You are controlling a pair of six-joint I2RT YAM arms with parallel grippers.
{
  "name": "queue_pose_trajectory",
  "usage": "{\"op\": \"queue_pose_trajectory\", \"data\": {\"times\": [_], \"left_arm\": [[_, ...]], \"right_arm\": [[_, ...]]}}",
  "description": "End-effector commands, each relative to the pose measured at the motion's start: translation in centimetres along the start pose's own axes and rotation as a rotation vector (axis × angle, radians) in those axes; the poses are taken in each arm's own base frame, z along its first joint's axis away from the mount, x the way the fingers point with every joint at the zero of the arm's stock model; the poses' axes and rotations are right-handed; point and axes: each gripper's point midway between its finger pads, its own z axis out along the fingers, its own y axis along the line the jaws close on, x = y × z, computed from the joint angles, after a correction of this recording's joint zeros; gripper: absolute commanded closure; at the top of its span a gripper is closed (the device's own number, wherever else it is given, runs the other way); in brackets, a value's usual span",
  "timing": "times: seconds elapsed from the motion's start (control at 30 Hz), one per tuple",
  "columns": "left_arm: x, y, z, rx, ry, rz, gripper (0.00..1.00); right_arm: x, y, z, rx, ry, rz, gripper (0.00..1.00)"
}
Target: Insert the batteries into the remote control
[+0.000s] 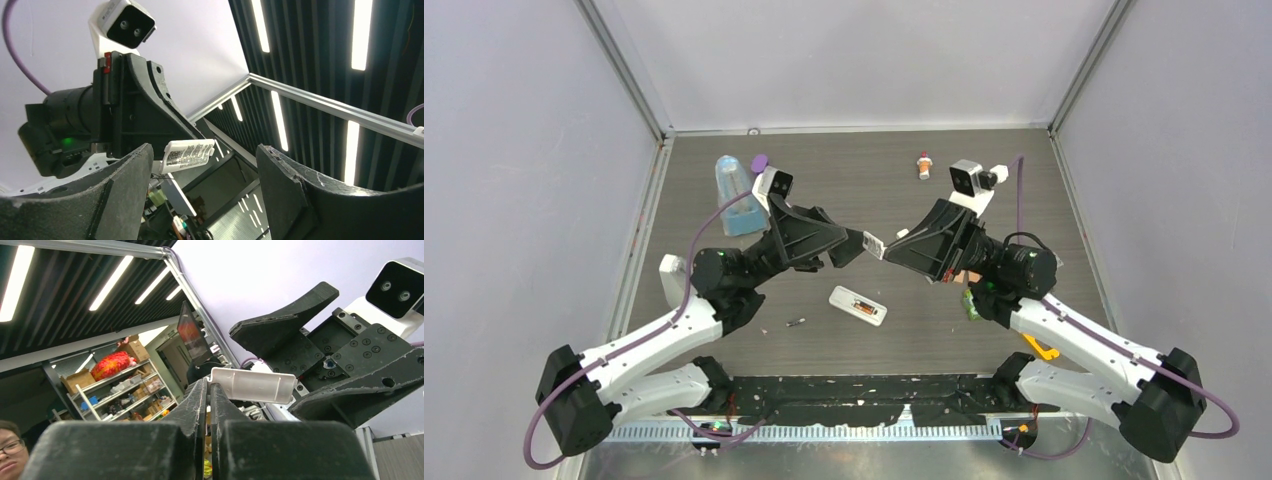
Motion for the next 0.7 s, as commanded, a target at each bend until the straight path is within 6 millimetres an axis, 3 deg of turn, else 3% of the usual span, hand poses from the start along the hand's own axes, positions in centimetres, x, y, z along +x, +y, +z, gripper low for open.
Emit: {"op": "queue_pose_trajectory", "data": {"times": [0.0,0.37,0.67], "left_arm": [[0.7,-2.7,0.3,0.089,0.042,-0.002,0.26],[0.7,-2.7,0.1,0.103,0.031,0.017,0.60],[0.4,-2.6,0.7,0.096,0.031,0.038,0.70]], "right_arm": [[-1.3,3.6,0.5,-0.157,-0.041,-0.016,0.95],[-1.2,2.3,0.3,-0.124,-0.054,0.035,0.95],[-1.1,1.5,0.4,-0.081,-0.051,0.054,0.95]]}}
